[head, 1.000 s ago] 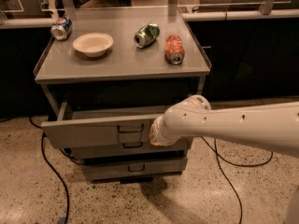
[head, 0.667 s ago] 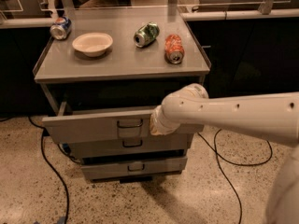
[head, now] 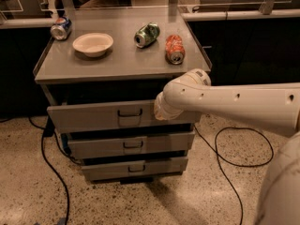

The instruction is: Close top drawer

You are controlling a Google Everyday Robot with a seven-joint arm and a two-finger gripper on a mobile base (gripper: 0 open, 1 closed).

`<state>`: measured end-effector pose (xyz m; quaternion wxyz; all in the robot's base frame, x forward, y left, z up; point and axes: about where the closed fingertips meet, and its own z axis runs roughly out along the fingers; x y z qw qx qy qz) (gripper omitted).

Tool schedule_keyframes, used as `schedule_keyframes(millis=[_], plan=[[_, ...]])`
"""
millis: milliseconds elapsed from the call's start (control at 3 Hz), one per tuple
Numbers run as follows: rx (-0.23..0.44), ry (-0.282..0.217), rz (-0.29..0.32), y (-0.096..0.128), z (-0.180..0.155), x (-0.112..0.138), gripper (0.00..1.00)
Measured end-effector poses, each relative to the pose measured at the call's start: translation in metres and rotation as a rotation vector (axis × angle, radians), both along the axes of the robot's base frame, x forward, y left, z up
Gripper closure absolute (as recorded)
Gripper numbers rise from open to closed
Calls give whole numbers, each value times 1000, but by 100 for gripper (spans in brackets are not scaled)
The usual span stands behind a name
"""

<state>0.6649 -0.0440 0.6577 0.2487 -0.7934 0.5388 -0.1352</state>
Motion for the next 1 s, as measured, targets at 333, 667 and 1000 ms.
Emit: schedule_keyframes(millis=[333,667,1000], plan=[[4,0,2,1,-2,0,100],[23,-26,12,1,-13,14,100],[49,-64,28,1,-21,37,100]])
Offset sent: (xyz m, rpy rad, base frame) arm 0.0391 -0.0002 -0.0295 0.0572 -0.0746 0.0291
